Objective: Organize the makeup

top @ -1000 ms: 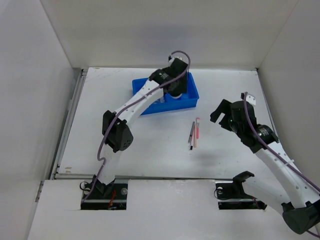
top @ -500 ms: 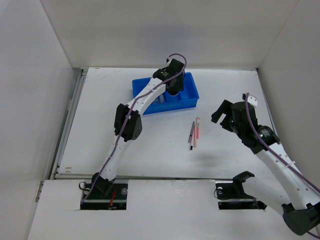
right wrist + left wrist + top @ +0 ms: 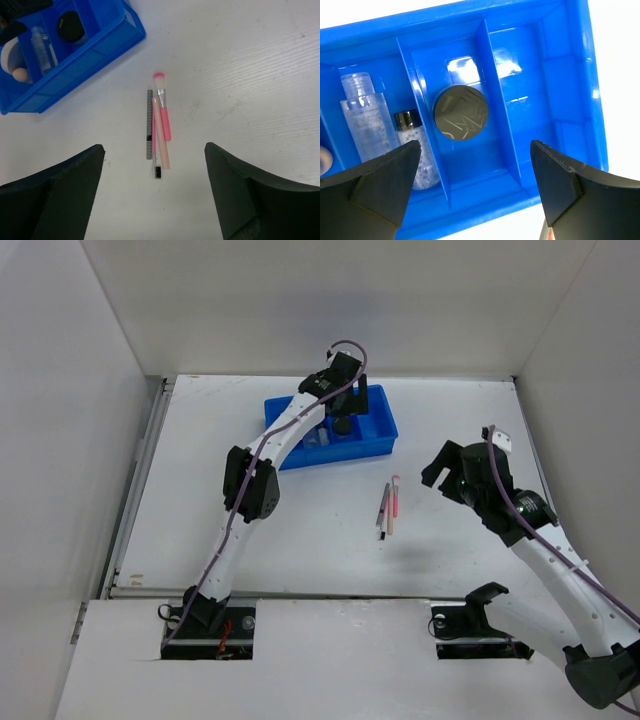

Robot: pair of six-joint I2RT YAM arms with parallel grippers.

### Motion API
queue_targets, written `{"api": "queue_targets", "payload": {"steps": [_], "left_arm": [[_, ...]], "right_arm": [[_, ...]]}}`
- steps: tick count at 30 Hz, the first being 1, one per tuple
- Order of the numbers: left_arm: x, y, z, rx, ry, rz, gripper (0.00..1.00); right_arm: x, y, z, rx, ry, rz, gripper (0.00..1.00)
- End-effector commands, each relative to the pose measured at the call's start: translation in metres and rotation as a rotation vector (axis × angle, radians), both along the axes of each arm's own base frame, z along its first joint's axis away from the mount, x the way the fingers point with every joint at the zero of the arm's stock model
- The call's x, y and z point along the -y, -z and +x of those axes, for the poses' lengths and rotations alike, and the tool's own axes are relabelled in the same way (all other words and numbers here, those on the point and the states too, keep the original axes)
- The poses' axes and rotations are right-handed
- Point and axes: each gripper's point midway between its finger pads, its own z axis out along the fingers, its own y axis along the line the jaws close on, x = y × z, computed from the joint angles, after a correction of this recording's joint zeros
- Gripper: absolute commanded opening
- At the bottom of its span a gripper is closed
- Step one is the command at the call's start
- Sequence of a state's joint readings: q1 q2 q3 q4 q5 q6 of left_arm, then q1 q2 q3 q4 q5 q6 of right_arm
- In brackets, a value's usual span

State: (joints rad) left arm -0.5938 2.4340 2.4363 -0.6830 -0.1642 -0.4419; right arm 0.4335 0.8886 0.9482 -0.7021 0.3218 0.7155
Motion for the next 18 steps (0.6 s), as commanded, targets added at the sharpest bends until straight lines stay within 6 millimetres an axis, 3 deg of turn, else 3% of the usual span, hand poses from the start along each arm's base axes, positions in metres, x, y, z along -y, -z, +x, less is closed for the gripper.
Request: {"api": "queue_targets", "payload": {"steps": [1,2,3,4,5,6,7,8,9,10,11,12,13,18], "left_arm": [[-0.005,-0.088,-0.011,0.124,0.015,-0.088,0.89],[-0.008,-0.093,-0.015,0.126,0.015,-0.089,0.89],[-0.009,-0.119,-0.027,0.157,0.024,-0.111,0.89],[-0.013,-0.128,-0.033,0.169,0.025,-0.119,0.89],[-0.016,-0.116,-0.045,0.136,0.034,-0.098,0.89],[-0.021,-0.119,-0.053,0.137,0.034,-0.098,0.89],[-0.026,-0.15,-0.067,0.19,0.036,-0.128,0.89],[-0.036,-0.132,-0.077,0.157,0.027,-0.095,0.89],[-0.038,-0.134,-0.088,0.153,0.036,-0.093,0.89],[-0.047,-0.154,-0.101,0.179,0.029,-0.121,0.89],[-0.052,-0.154,-0.108,0.176,0.029,-0.119,0.89],[-0.059,-0.139,-0.117,0.143,0.029,-0.096,0.89],[-0.062,-0.15,-0.131,0.16,0.041,-0.109,0.89],[-0.086,-0.131,-0.156,0.111,0.017,-0.06,0.89]], "right_arm": [[-0.014,-0.005,0.006,0.027,-0.039,0.054,0.85],[-0.017,0.003,0.006,0.017,-0.053,0.06,0.73],[-0.022,0.011,0.009,-0.006,-0.068,0.063,0.64],[-0.029,0.012,0.015,0.007,-0.085,0.081,0.56],[-0.036,0.02,0.016,-0.016,-0.112,0.093,0.43],[-0.041,0.031,0.022,-0.046,-0.12,0.09,0.39],[-0.047,0.032,0.03,-0.038,-0.132,0.101,0.38],[-0.052,0.039,0.032,-0.056,-0.157,0.095,0.38],[-0.054,0.049,0.035,-0.079,-0.156,0.087,0.41],[-0.056,0.064,0.042,-0.109,-0.163,0.063,0.42],[-0.057,0.072,0.045,-0.123,-0.173,0.044,0.42],[-0.055,0.081,0.046,-0.146,-0.169,0.021,0.45],[-0.054,0.094,0.052,-0.182,-0.154,-0.005,0.45],[-0.054,0.125,0.065,-0.243,-0.152,-0.075,0.46]]}}
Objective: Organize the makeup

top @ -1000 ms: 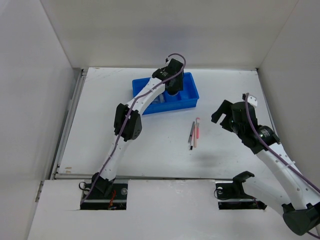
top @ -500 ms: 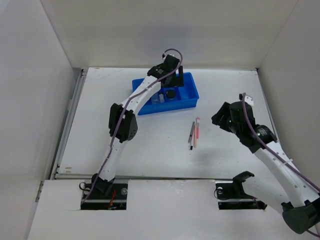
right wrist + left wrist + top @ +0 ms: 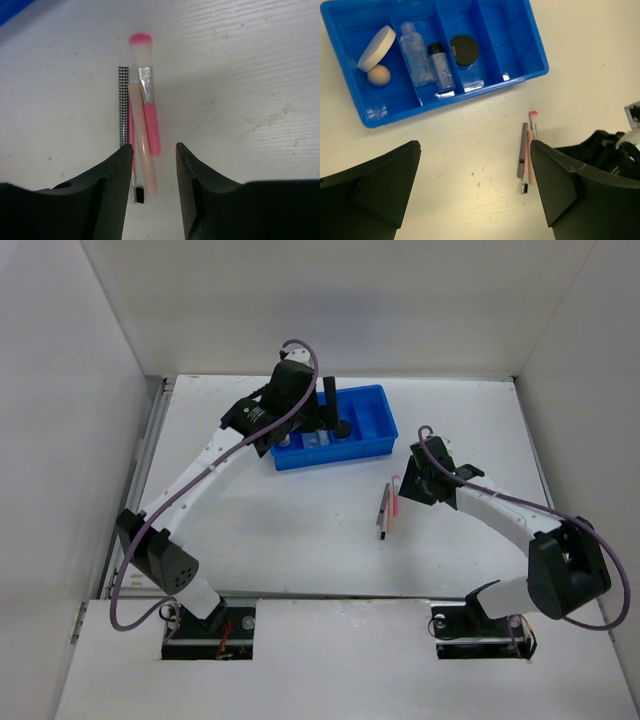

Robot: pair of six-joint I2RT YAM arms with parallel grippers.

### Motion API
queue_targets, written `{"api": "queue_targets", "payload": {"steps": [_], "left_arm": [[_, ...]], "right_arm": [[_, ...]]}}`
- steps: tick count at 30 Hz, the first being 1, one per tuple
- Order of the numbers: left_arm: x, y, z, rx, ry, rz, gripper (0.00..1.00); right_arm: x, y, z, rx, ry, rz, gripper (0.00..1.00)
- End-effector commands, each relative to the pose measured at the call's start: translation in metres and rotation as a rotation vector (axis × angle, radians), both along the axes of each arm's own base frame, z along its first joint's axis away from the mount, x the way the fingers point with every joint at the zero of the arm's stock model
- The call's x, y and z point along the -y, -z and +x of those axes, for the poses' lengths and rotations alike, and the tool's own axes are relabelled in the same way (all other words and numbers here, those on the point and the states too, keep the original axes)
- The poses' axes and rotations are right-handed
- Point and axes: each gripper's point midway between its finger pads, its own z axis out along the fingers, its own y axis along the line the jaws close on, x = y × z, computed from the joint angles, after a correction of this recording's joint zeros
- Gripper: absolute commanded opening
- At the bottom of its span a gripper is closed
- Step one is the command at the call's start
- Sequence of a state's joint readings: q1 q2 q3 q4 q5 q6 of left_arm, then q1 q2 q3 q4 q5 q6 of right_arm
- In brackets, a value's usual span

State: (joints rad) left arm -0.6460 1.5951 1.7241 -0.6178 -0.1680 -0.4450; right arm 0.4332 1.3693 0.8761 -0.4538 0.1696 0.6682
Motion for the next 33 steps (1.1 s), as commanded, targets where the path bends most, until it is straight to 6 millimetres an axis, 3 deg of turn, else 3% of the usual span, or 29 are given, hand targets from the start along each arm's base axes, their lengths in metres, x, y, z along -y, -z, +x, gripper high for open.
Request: {"api": "queue_targets", "payload": {"steps": [1,8,21,33], "left_arm": [[-0.014,0.033,-0.009,-0.071,-0.032,0.069,0.9],[-0.017,0.041,-0.017,-0.096,-0.028,0.07,0.9],[-0.018,0.046,-0.018,-0.108,-0.022,0.088,0.9],[-0.02,0.051,-0.018,-0.119,-0.029,0.104,0.9]], "right_arm": [[-0.007,-0.004,0.027,0.067,-0.023,-0.015,0.46],[-0.015,0.037,0.019,-0.021,-0.056,-0.021,0.46],[-0.023,0.051,0.022,-0.053,-0.081,-0.066,0.47],[-0.023,0.059,0.018,-0.074,-0.017,-0.054,0.33]]}}
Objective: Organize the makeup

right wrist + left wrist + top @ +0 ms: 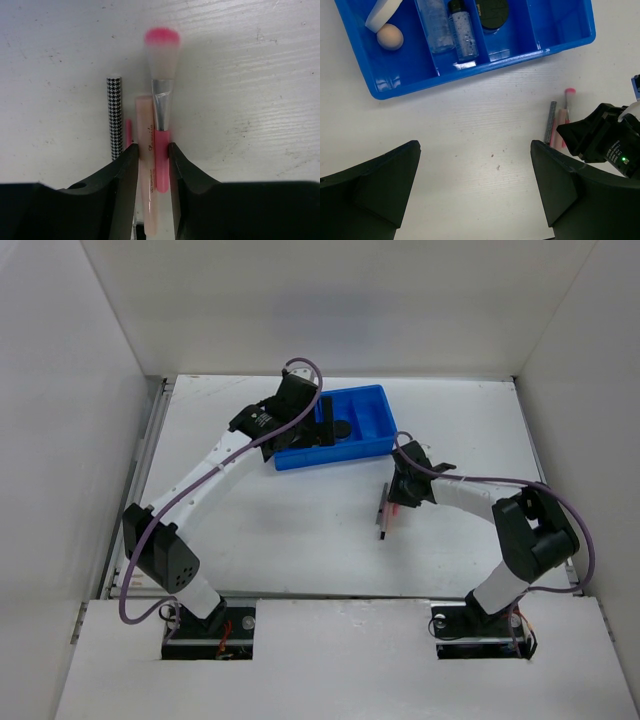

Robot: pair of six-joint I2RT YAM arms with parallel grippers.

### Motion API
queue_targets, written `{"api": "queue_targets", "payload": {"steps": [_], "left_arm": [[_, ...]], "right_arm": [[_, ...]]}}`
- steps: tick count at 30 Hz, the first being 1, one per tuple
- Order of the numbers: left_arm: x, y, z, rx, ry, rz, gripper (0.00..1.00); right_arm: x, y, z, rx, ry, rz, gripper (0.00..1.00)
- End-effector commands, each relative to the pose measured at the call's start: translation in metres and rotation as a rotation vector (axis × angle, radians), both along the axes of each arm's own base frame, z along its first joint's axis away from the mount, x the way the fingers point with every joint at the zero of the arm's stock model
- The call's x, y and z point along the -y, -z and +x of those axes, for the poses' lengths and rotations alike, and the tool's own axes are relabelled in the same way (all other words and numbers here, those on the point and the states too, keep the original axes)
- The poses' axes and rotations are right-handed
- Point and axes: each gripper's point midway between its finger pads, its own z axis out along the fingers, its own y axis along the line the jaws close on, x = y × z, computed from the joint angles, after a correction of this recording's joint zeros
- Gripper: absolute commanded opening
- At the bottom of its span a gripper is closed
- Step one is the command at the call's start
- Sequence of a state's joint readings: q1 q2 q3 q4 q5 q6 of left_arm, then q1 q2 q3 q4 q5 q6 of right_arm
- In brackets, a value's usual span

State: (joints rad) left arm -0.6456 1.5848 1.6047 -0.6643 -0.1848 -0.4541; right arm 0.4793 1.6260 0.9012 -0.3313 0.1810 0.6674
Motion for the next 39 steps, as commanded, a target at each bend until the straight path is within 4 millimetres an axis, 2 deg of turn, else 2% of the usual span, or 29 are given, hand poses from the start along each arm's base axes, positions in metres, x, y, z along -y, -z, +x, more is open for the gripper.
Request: {"api": "queue_targets", "payload": {"steps": [1,7,12,15,19,20,21,25,34,39], "left_arm": [[-0.003,-0.001,0.0,0.001,-0.009,0.009,0.9],[-0.004,0.006,0.0,-0.013,-0.009,0.02,0.9],[-0.004,0.006,0.0,-0.013,-0.009,0.02,0.9],[-0.004,0.006,0.0,-0.013,-0.009,0.02,0.9],[-0.002,0.006,-0.001,-0.017,-0.003,0.015,0.9],[-0.002,0.006,-0.001,-0.017,-0.003,0.015,0.9],[-0.002,0.006,-0.001,-0.017,-0.003,0.015,0.9],[-0.003,0.006,-0.001,-0.015,0.003,0.021,0.9],[-0.005,0.011,-0.004,-0.03,0.004,0.032,0.9],[-0.005,0.011,-0.004,-0.03,0.004,0.032,0.9]], "right_arm": [[-0.002,-0.002,0.004,0.019,0.03,0.007,0.33],[0.0,-0.003,0.001,0.008,0.031,0.001,0.35],[0.0,-0.023,0.001,0.056,0.039,0.014,0.51],[0.0,-0.039,0.005,0.095,0.053,0.03,0.54],[0.005,-0.05,0.003,0.113,0.096,0.036,0.55],[0.008,-0.05,0.005,0.122,0.115,0.026,0.52],[0.01,-0.052,0.005,0.122,0.12,0.017,0.44],[0.013,-0.04,0.007,0.095,0.151,-0.007,0.31],[0.009,-0.016,0.005,0.03,0.148,-0.023,0.3],[0.006,-0.017,0.009,0.042,0.133,-0.012,0.3]]}}
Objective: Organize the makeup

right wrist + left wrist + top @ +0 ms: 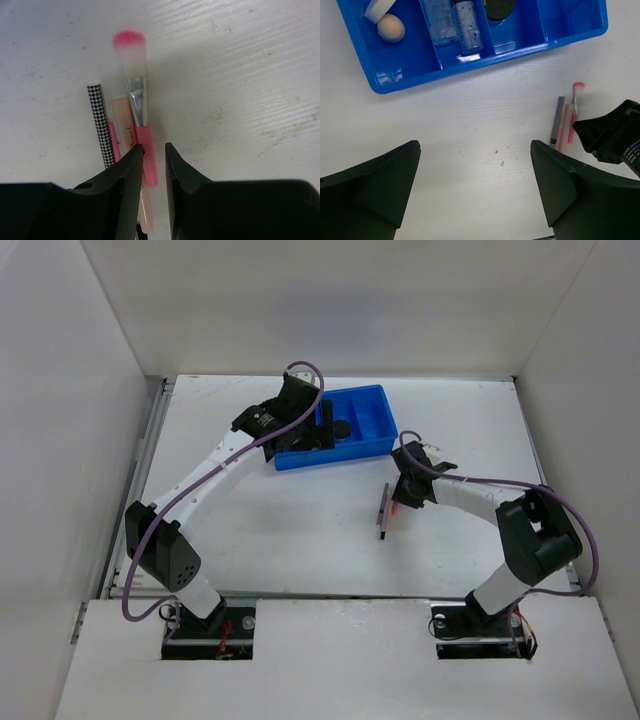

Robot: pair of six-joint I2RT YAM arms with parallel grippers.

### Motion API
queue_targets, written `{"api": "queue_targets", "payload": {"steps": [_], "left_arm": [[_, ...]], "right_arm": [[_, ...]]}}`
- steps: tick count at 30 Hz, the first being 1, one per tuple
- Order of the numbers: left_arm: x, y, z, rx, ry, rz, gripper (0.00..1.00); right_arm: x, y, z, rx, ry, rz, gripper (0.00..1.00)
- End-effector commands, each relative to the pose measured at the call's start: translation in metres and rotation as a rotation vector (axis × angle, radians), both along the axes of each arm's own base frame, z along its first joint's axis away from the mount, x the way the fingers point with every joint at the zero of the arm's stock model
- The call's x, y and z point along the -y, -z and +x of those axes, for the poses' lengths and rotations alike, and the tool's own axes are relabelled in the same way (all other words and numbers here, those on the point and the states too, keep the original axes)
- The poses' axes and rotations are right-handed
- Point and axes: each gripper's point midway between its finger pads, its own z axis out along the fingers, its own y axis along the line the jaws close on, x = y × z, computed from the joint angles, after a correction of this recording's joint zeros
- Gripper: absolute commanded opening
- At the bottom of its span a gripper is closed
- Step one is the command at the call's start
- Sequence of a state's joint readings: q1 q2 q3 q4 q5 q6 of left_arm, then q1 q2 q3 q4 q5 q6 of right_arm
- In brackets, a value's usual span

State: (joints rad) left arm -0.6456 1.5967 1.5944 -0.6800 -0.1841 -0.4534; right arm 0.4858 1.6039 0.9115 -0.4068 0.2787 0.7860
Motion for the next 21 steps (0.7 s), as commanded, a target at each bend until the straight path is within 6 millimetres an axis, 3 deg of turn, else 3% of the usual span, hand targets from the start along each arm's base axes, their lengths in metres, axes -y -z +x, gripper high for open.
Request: {"api": "queue_targets", "payload": {"steps": [1,17,21], "left_arm": [[-0.003,0.0,-0.001,0.0,0.003,0.01,0.9],[-0.001,0.004,0.002,-0.005,0.009,0.021,0.9],[-0.002,0.005,0.0,-0.012,0.009,0.027,0.9]], "right_arm": [[-0.009,-0.011,0.012,0.044,-0.009,0.02,0.3],[-0.019,0.009,0.011,-0.006,-0.053,0.023,0.33],[-0.019,0.009,0.011,-0.005,-0.053,0.023,0.23]]}}
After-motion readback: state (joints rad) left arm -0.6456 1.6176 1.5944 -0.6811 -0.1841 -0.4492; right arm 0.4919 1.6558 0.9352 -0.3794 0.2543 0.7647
